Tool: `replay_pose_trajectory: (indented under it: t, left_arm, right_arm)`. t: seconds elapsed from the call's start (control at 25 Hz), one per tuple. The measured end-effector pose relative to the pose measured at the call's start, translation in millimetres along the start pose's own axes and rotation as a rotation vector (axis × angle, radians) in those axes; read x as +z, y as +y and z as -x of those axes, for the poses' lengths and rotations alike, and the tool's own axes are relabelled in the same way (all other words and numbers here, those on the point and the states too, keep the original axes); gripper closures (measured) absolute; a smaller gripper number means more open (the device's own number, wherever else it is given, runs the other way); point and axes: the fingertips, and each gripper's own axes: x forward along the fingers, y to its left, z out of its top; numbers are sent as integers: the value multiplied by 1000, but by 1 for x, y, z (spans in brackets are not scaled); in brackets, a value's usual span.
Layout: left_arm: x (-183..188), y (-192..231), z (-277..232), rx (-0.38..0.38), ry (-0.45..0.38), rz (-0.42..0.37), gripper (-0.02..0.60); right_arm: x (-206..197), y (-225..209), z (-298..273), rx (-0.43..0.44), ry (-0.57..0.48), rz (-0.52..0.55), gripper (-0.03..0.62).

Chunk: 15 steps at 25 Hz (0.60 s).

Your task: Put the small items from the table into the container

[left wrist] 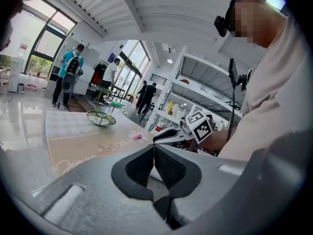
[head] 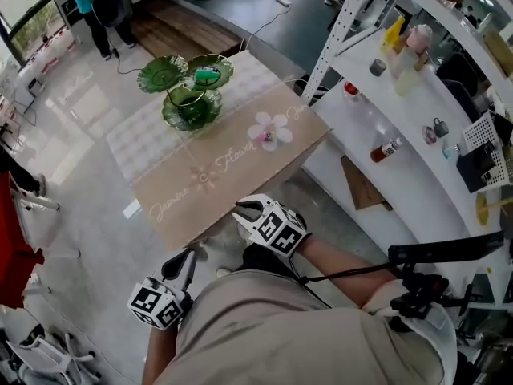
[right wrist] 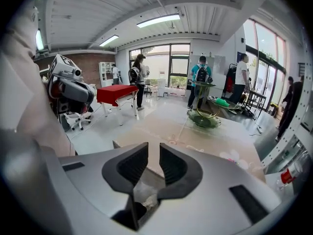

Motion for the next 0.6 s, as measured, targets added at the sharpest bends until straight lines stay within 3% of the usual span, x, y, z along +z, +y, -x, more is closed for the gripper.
replay_pose_trajectory:
  t: [0.28,0.6]
  left_arm:
    - [32,12,-65,-32,29,-33,572]
    - [60,30,-112,-13,39,-34,572]
  right_arm:
    - [-26,-98,-3,-78,59,25,480]
    - [-70,-204,-20,-169,142,54,470]
